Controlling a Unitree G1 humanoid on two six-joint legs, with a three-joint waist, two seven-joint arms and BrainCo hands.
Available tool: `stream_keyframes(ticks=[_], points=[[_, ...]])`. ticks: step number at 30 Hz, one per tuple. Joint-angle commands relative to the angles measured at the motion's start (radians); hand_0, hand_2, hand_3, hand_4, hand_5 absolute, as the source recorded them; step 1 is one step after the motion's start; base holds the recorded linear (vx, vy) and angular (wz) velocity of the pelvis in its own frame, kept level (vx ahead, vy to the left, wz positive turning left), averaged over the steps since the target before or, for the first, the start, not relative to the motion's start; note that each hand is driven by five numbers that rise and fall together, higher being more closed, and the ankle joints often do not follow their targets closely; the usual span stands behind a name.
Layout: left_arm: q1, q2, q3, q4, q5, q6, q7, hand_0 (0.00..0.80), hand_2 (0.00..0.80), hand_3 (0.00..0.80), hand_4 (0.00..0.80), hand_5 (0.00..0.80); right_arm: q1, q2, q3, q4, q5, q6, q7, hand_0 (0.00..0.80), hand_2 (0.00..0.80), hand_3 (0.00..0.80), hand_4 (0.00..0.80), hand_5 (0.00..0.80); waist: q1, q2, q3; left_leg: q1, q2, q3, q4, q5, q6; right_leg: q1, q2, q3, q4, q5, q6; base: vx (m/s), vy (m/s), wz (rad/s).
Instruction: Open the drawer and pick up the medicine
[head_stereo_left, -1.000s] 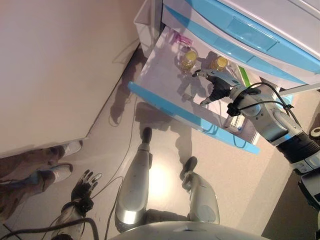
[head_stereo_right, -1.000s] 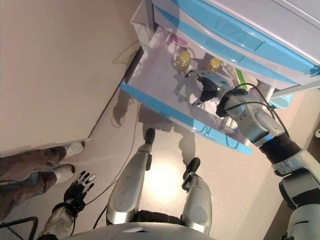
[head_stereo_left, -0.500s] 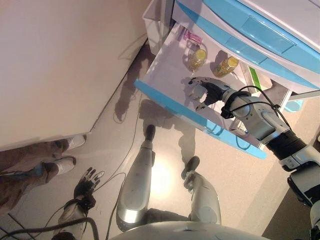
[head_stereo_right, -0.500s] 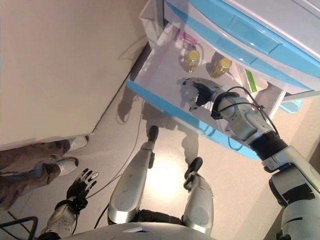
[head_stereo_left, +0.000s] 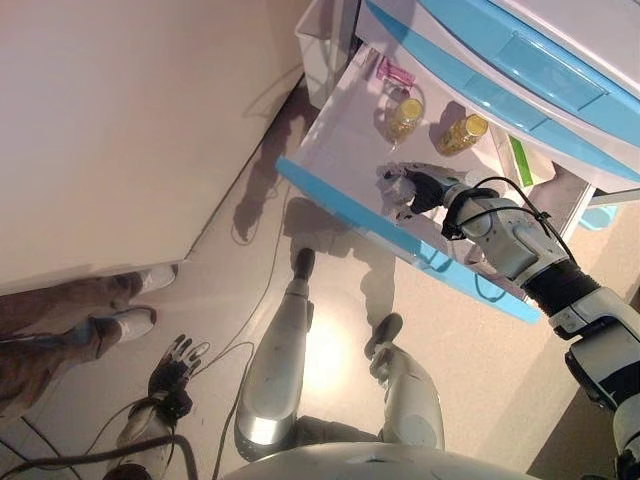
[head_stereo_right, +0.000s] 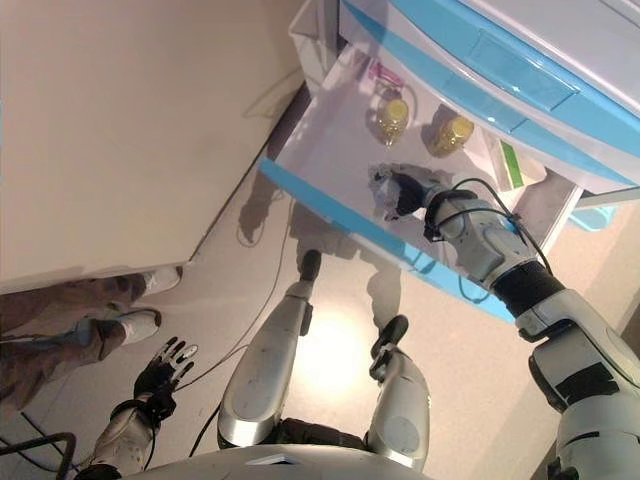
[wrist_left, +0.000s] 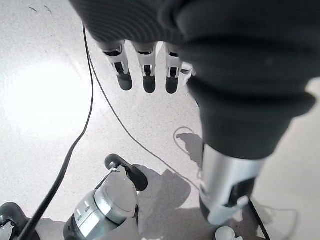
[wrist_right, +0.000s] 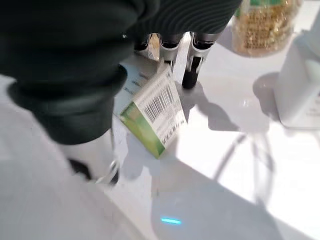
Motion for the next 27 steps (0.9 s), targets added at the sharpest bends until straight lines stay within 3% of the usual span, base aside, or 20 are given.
stream_keyframes(ticks=[1,27], points=[[0.045,0.007,-0.037,-0.030,0.006,0.003,0.005,0.000,0.000,0.000,0.000,0.000,-0.065,-0.030,0.045,0.004,-0.020,-0.033,-0.039,0.800,0.800,0.800,0.800,0.800,0.019,0.036,-0.046,0.047,-0.044,0.005,0.013,-0.117,0.052,-0.132,0.009,0.034,0.075,0.158,-0.025,0.000,0.000,0.00],[0.048,0.015,-0.035,-0.040,0.011,0.001,0.007,0.000,0.000,0.000,0.000,0.000,-0.070,-0.052,0.032,-0.056,-0.013,-0.067,-0.080,0.800,0.800,0.800,0.800,0.800,0.012,0.023,-0.046,0.064,-0.038,0.009,-0.001,-0.119,0.055,-0.125,0.012,0.043,0.073,0.175,-0.017,0.000,0.000,0.00]])
